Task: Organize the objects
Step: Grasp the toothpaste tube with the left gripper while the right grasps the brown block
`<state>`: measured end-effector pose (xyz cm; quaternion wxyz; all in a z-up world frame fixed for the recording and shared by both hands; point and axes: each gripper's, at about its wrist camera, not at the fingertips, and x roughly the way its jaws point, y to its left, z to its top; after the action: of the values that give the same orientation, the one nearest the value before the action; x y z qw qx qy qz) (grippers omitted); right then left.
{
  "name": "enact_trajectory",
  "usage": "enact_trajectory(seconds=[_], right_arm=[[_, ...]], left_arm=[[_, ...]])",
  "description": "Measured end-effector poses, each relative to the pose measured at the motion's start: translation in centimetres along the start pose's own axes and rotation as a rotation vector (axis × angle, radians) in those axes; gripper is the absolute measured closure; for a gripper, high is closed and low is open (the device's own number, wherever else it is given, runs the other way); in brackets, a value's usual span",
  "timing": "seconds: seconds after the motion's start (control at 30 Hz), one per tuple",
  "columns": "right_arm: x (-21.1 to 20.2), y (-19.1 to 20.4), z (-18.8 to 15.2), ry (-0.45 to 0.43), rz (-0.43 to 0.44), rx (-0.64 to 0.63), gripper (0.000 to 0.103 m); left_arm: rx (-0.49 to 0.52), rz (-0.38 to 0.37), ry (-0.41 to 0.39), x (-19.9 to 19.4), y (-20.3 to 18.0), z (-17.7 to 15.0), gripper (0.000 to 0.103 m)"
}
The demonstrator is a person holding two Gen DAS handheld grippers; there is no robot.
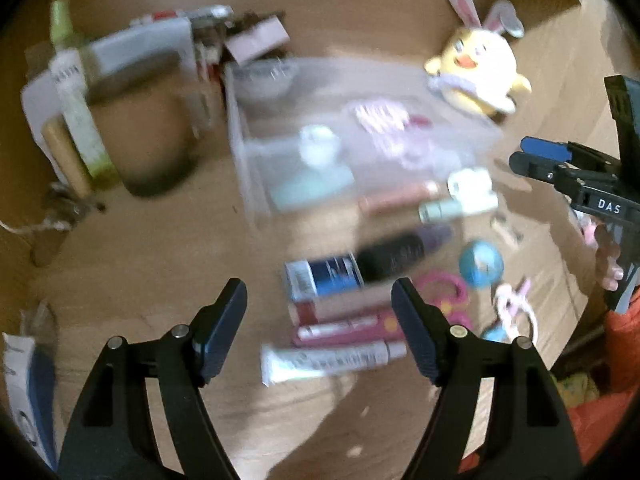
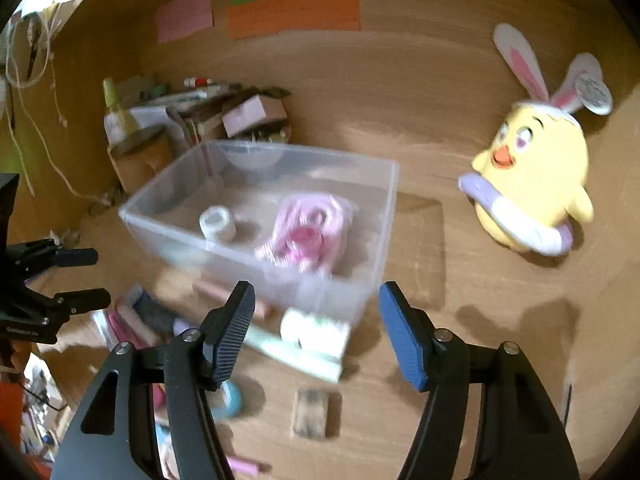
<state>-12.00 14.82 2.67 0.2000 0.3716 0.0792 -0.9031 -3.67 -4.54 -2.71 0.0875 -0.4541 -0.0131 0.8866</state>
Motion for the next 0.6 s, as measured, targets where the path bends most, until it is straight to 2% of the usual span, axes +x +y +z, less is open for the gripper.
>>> enact_trajectory(seconds=[0.13,0.23,0.43,0.6], right_arm=[[0.6,-0.2,-2.9,0.07,0.014,0.017,0.042],[1.3,-0.4,-4.6,0.112,0.026,0.044,0.042],[2.6,-0.6,-5.7,0.153,0.016,0.064,0.042],[2.9,-0.1,-6.0,0.153,0.011,0.046,0.057]], left_arm=[[-0.003,-0.055,0.051,1.5,-0.7,-1.1,0.029],[0.002,-0.06,0.057,1.3,-1.2,-1.9,0.029],[-0.002,-0.07,0.064,-0.1,-1.5,-3.8,0.029],[0.015,-0.031,0.054,-0.7,-2.4,-5.0,0.03]])
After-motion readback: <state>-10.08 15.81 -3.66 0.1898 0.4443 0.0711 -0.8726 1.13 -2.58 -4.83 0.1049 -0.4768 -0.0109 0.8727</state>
